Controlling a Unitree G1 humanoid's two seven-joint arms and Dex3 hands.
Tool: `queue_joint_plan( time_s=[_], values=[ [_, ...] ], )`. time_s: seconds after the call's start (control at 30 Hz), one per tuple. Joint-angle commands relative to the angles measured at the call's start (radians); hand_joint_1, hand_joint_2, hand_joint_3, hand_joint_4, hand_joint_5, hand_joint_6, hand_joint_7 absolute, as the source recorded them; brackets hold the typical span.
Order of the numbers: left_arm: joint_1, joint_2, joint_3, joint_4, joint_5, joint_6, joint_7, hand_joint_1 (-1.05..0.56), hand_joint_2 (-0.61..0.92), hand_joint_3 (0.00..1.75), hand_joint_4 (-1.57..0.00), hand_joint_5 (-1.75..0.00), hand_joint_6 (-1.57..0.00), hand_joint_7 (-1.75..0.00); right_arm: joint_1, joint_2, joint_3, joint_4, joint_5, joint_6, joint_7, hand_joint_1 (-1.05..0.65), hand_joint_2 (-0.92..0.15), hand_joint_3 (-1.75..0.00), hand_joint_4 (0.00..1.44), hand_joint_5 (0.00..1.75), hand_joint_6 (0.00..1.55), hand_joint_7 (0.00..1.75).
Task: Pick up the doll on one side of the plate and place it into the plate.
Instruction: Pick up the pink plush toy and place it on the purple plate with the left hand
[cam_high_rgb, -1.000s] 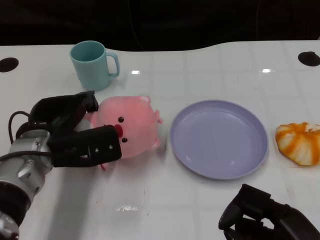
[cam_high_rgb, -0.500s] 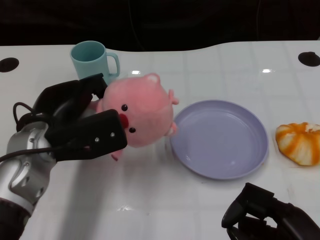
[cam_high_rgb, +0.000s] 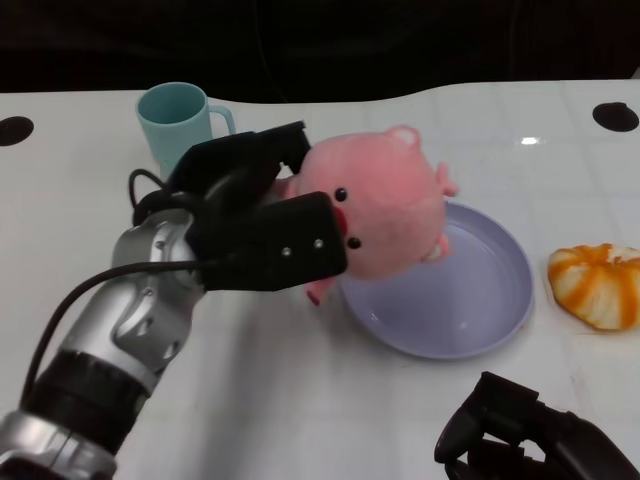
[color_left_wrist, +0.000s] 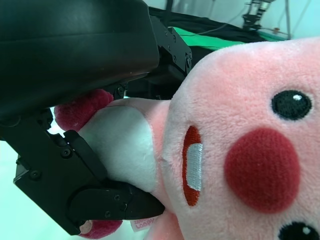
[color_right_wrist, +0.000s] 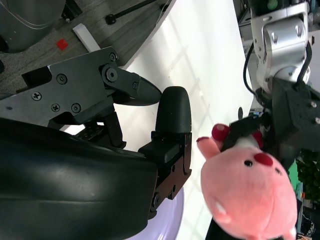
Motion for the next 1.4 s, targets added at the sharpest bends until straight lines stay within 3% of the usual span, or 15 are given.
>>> queue_joint_plan(
  time_s=[0.03, 0.33, 0.57, 0.77, 0.8, 0.83, 0.87, 0.9, 0.93, 1.0, 1.03, 1.07, 1.17, 1.27, 1.4],
  values=[
    [-0.051, -0.037, -0.016, 0.042, 0.013, -0.001, 0.023, -0.20, 0.47, 1.09, -0.94, -1.75, -0.77, -1.74, 0.002, 0.002, 0.009, -0.004, -0.001, -0.001, -0.006, -0.19, -0.83, -0.71, 0.65, 1.75, 0.42, 1.71],
    [-0.151, -0.162, -0.055, 0.195, 0.025, 0.022, 0.036, -0.21, 0.57, 0.98, -0.88, -1.75, -0.72, -1.75, 0.006, 0.007, 0.048, -0.011, -0.013, 0.002, -0.018, -0.22, -0.82, -0.72, 0.66, 1.75, 0.42, 1.72],
    [-0.226, -0.242, -0.066, 0.400, 0.006, -0.049, 0.096, -0.21, 0.58, 0.94, -0.89, -1.75, -0.72, -1.75, -0.003, 0.009, 0.060, -0.003, -0.021, 0.008, -0.033, -0.22, -0.83, -0.72, 0.66, 1.75, 0.42, 1.72],
    [-0.273, -0.277, -0.061, 0.524, -0.010, -0.079, 0.098, -0.17, 0.60, 0.76, -0.86, -1.75, -0.66, -1.74, -0.007, 0.010, 0.058, 0.001, -0.008, 0.008, -0.031, -0.21, -0.83, -0.73, 0.66, 1.75, 0.42, 1.73],
    [-0.276, -0.280, -0.055, 0.537, -0.020, -0.090, 0.096, -0.17, 0.58, 0.77, -0.85, -1.75, -0.69, -1.59, -0.008, 0.009, 0.059, 0.001, -0.010, 0.009, -0.032, -0.21, -0.83, -0.73, 0.66, 1.75, 0.42, 1.73],
    [-0.279, -0.283, -0.051, 0.548, -0.028, -0.098, 0.096, -0.17, 0.52, 0.85, -0.84, -1.75, -0.78, -1.28, -0.008, 0.009, 0.059, 0.001, -0.012, 0.009, -0.032, -0.22, -0.83, -0.73, 0.65, 1.75, 0.42, 1.73],
    [-0.282, -0.285, -0.046, 0.559, -0.036, -0.106, 0.092, -0.18, 0.50, 0.87, -0.81, -1.75, -0.80, -1.11, -0.009, 0.008, 0.058, 0.002, -0.010, 0.008, -0.031, -0.22, -0.83, -0.73, 0.65, 1.75, 0.42, 1.73],
    [-0.285, -0.286, -0.044, 0.567, -0.042, -0.112, 0.079, -0.19, 0.53, 0.80, -0.77, -1.75, -0.82, -0.88, -0.009, 0.007, 0.057, 0.004, -0.010, 0.005, -0.030, -0.22, -0.83, -0.73, 0.65, 1.75, 0.42, 1.73],
    [-0.288, -0.285, -0.044, 0.573, -0.047, -0.116, 0.069, -0.21, 0.63, 0.64, -0.69, -1.64, -0.81, -0.59, -0.010, 0.007, 0.056, 0.005, -0.010, 0.003, -0.029, -0.22, -0.82, -0.73, 0.65, 1.75, 0.42, 1.73],
    [-0.289, -0.275, -0.055, 0.571, -0.045, -0.130, 0.040, -0.26, 0.74, 0.44, -0.50, -1.46, -0.73, -0.29, -0.011, 0.006, 0.054, 0.006, -0.011, 0.003, -0.029, -0.22, -0.82, -0.73, 0.66, 1.75, 0.42, 1.73],
    [-0.289, -0.269, -0.066, 0.568, -0.037, -0.135, 0.027, -0.34, 0.83, 0.30, -0.34, -1.12, -0.62, -0.15, -0.011, 0.005, 0.053, 0.006, -0.012, 0.004, -0.029, -0.22, -0.82, -0.73, 0.66, 1.75, 0.42, 1.73],
    [-0.289, -0.262, -0.075, 0.565, -0.030, -0.140, 0.015, -0.41, 0.88, 0.25, -0.25, -0.90, -0.53, -0.08, -0.012, 0.006, 0.052, 0.007, -0.011, 0.003, -0.029, -0.23, -0.82, -0.73, 0.66, 1.75, 0.42, 1.73],
    [-0.295, -0.240, -0.115, 0.548, 0.007, -0.142, -0.016, -0.61, 0.92, 0.30, -0.04, -0.49, -0.28, -0.01, -0.014, 0.009, 0.048, 0.010, -0.004, 0.007, -0.029, -0.23, -0.82, -0.73, 0.66, 1.75, 0.42, 1.73],
    [-0.297, -0.218, -0.152, 0.518, 0.047, -0.137, -0.041, -0.76, 0.92, 0.41, 0.00, -0.09, -0.11, -0.01, -0.015, 0.008, 0.044, 0.015, 0.004, 0.009, -0.028, -0.22, -0.82, -0.73, 0.66, 1.75, 0.42, 1.73],
    [-0.288, -0.185, -0.177, 0.464, 0.076, -0.151, -0.061, -0.88, 0.92, 0.51, 0.00, 0.00, -0.01, 0.00, -0.018, 0.006, 0.039, 0.017, 0.006, 0.008, -0.025, -0.22, -0.82, -0.73, 0.66, 1.75, 0.42, 1.73]
  ],
)
